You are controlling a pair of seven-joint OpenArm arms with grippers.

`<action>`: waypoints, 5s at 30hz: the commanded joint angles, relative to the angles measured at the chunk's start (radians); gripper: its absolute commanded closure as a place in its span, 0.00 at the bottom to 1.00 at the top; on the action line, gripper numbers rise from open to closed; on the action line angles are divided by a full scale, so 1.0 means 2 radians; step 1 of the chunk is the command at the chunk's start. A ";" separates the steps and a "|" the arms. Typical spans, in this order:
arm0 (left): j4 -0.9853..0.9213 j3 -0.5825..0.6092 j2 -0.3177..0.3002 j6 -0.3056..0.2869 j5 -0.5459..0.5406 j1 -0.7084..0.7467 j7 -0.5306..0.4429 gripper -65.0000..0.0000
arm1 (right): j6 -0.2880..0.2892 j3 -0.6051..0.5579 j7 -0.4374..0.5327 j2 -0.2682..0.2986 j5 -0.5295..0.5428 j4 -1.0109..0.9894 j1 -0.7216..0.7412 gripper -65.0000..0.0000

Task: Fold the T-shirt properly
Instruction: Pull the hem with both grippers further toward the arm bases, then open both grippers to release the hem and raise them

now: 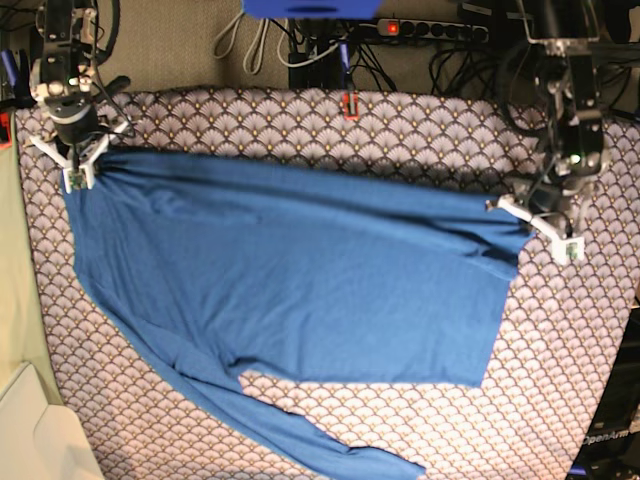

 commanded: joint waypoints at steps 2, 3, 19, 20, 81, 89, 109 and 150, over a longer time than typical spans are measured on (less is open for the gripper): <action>0.022 -0.009 -0.007 0.003 0.003 0.008 -0.001 0.99 | -0.005 0.004 0.011 0.017 -0.003 0.013 -0.015 0.99; 0.028 -0.011 -0.007 0.003 0.003 0.015 0.002 0.99 | -0.005 0.004 0.011 0.019 -0.002 0.017 -0.018 0.99; 0.091 -0.025 -0.007 0.003 0.003 0.155 0.004 0.99 | -0.004 0.000 0.014 0.045 -0.002 0.045 -0.091 0.99; 0.091 -0.025 -0.007 0.003 0.003 0.157 0.003 0.99 | -0.004 0.000 0.014 0.045 -0.002 0.045 -0.094 0.99; 0.078 -0.046 0.022 0.003 0.000 0.176 -0.048 0.98 | 0.080 0.063 0.044 0.008 0.028 0.036 -0.107 0.99; 0.077 -0.050 0.018 0.003 0.003 0.168 -0.003 0.49 | 0.081 0.061 -0.009 0.010 0.028 0.040 -0.107 0.97; 0.084 -0.051 0.018 0.003 0.003 0.169 -0.001 0.41 | 0.139 0.086 -0.012 0.008 0.028 0.060 -0.108 0.54; -0.027 -0.073 0.013 0.002 0.004 -0.114 -0.011 0.41 | 0.140 -0.003 -0.012 0.035 0.027 -0.105 0.255 0.41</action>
